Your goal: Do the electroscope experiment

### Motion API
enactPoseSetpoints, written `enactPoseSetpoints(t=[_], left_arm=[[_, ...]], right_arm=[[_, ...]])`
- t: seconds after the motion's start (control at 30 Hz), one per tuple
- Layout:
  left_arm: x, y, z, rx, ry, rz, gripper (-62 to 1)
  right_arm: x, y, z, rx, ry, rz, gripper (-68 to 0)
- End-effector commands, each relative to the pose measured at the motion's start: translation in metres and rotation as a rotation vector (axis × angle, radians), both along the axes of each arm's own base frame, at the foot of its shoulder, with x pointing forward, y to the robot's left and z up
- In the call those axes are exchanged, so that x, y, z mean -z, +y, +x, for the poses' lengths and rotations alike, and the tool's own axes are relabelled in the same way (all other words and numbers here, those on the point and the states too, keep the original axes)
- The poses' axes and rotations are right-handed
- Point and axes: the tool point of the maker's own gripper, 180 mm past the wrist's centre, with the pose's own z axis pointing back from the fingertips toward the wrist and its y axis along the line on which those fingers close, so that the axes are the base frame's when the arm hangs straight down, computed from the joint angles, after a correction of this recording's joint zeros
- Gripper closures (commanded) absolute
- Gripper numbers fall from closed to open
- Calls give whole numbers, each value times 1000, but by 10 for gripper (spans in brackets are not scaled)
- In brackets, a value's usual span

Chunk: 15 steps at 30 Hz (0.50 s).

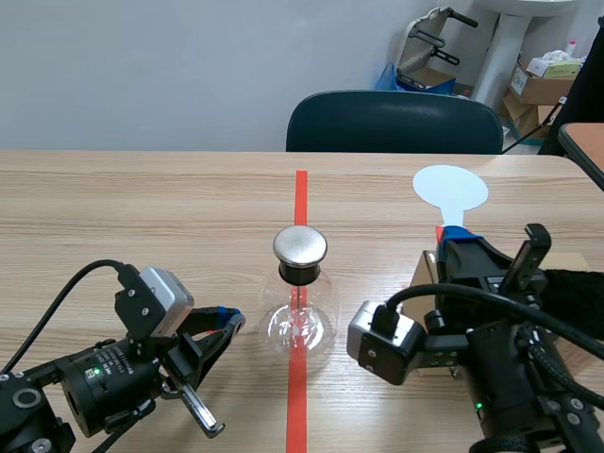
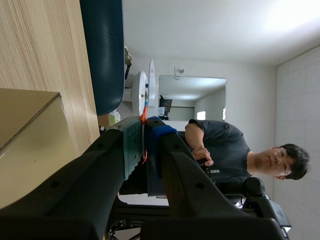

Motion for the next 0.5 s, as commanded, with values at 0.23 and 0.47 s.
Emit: enactPoseSetpoints(t=[0.23, 0.47], left_arm=[[-10, -5, 4, 3, -22, -29, -31], [-10, -5, 4, 3, -22, -29, -31]], right_arm=[[-7, 21, -1, -125, -24, -2, -11], [-4, 55, -14, -329, -16, -11, -11]])
